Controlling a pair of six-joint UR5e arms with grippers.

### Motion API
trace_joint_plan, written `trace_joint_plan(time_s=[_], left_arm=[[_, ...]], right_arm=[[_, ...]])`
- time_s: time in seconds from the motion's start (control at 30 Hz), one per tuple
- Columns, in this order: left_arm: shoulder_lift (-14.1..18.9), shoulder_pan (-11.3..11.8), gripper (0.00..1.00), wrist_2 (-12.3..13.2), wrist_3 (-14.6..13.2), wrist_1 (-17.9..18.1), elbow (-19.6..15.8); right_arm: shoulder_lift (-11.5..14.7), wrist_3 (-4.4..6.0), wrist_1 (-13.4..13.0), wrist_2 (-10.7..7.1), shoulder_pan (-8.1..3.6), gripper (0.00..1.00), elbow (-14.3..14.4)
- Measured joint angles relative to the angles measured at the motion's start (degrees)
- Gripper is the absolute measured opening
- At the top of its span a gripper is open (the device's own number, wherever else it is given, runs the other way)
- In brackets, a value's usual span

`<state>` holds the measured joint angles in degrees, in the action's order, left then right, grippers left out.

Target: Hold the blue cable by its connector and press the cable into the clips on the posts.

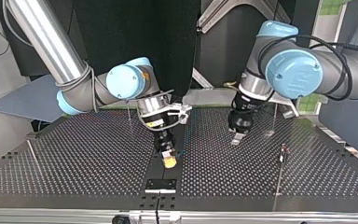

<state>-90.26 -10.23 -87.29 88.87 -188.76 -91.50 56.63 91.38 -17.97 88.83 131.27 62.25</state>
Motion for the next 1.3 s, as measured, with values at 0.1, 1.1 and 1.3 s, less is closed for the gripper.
trace_joint_plan(time_s=[0.1,1.1,1.3], left_arm=[[-0.37,-0.29,1.0,0.29,0.43,-0.43,0.58],[-6.49,-0.2,1.0,8.43,13.64,-4.51,3.2],[-8.38,0.3,1.0,11.23,16.7,-6.31,5.36]], right_arm=[[0.0,-0.09,0.03,0.02,0.0,0.0,-0.02],[0.03,0.07,0.28,-1.18,-0.26,0.0,-0.04],[0.1,-0.11,2.26,-1.29,-0.76,0.0,-0.05]])
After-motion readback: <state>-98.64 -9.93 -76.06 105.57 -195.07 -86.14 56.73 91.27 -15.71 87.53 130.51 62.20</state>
